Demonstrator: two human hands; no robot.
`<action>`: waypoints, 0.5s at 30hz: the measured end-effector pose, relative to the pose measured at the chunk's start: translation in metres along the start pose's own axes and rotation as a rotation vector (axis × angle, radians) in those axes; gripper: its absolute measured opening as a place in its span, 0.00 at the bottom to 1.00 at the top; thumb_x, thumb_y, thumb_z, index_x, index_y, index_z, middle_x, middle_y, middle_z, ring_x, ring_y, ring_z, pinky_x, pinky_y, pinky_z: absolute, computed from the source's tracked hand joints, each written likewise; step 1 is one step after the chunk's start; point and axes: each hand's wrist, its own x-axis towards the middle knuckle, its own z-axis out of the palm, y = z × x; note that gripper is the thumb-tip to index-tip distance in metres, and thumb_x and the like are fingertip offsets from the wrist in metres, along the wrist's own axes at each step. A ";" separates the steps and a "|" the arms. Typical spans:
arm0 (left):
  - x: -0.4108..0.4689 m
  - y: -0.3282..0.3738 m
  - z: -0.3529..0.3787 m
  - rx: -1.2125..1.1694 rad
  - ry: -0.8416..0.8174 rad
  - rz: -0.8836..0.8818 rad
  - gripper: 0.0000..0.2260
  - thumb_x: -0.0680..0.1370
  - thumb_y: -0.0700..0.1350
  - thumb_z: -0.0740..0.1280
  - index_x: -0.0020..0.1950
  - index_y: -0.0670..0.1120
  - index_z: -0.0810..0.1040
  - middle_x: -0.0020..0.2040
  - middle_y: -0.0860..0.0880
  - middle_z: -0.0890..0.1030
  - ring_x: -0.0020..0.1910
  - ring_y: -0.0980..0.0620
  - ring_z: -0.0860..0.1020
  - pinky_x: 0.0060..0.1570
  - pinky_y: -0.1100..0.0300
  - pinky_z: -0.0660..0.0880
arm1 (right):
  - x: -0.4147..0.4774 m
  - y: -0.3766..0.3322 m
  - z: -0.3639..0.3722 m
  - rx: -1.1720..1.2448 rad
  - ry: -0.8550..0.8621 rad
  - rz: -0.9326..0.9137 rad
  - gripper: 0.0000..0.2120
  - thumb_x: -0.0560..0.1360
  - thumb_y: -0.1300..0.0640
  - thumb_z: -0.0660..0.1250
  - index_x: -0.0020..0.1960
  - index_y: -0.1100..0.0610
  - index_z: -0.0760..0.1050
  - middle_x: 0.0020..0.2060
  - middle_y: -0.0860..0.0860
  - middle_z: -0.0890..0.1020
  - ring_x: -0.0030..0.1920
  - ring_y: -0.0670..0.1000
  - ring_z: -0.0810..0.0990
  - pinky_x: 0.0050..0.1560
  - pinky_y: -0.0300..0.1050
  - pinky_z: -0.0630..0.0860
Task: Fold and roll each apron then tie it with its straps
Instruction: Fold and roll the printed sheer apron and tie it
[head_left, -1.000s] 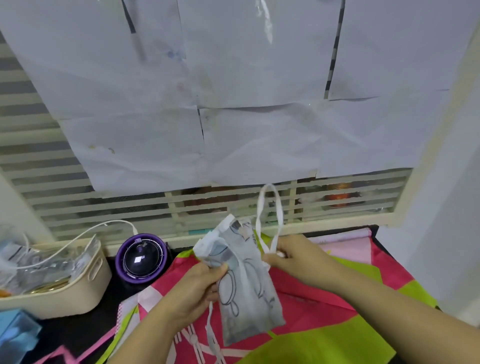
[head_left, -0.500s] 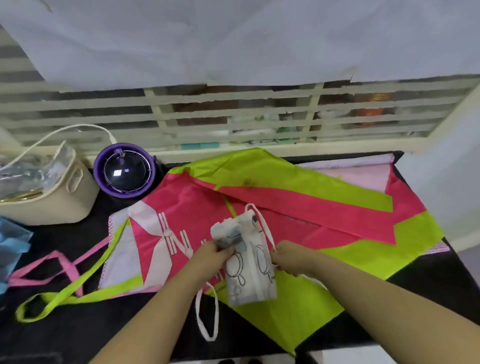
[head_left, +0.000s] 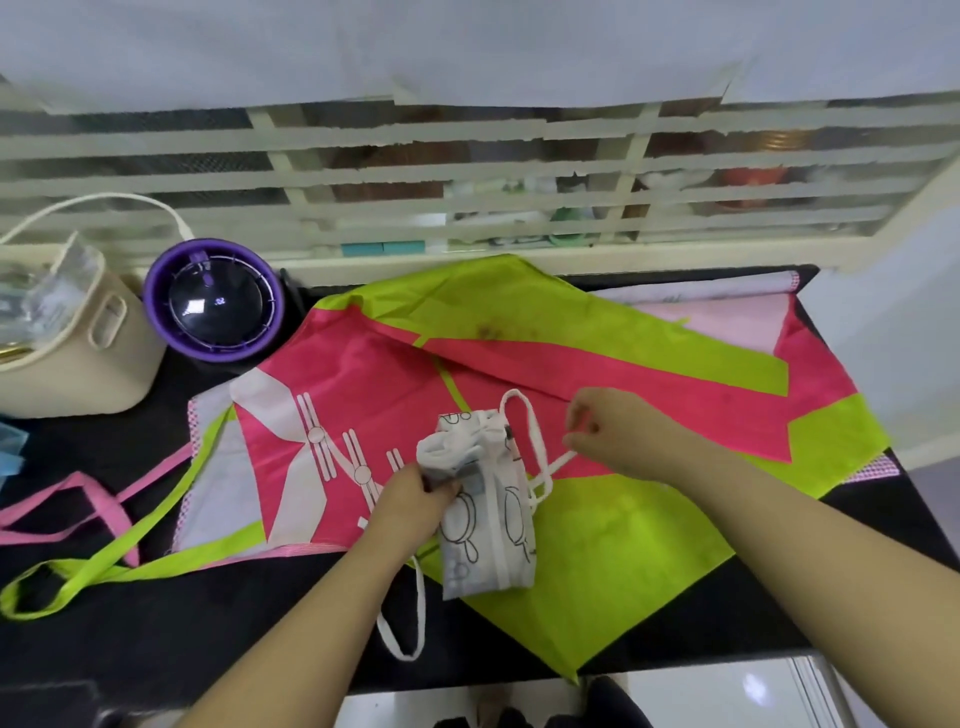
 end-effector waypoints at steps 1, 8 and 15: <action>-0.001 0.001 0.001 0.005 0.014 -0.008 0.06 0.77 0.42 0.66 0.53 0.46 0.78 0.35 0.52 0.77 0.35 0.57 0.74 0.31 0.64 0.67 | -0.003 -0.013 0.001 0.018 -0.019 -0.090 0.02 0.77 0.57 0.64 0.48 0.54 0.75 0.39 0.43 0.75 0.43 0.48 0.76 0.35 0.37 0.67; -0.002 0.010 0.003 0.116 0.061 0.013 0.02 0.74 0.39 0.65 0.43 0.45 0.76 0.35 0.51 0.75 0.34 0.53 0.73 0.29 0.64 0.64 | 0.014 -0.053 0.066 0.129 -0.290 -0.282 0.18 0.79 0.64 0.57 0.66 0.59 0.74 0.63 0.53 0.77 0.56 0.48 0.73 0.47 0.25 0.64; -0.014 0.019 -0.040 0.765 -0.146 -0.005 0.18 0.80 0.56 0.59 0.39 0.43 0.70 0.39 0.47 0.74 0.41 0.46 0.74 0.39 0.56 0.69 | 0.030 -0.046 0.085 0.160 -0.270 -0.219 0.21 0.77 0.65 0.58 0.69 0.57 0.67 0.48 0.45 0.74 0.45 0.44 0.69 0.39 0.32 0.63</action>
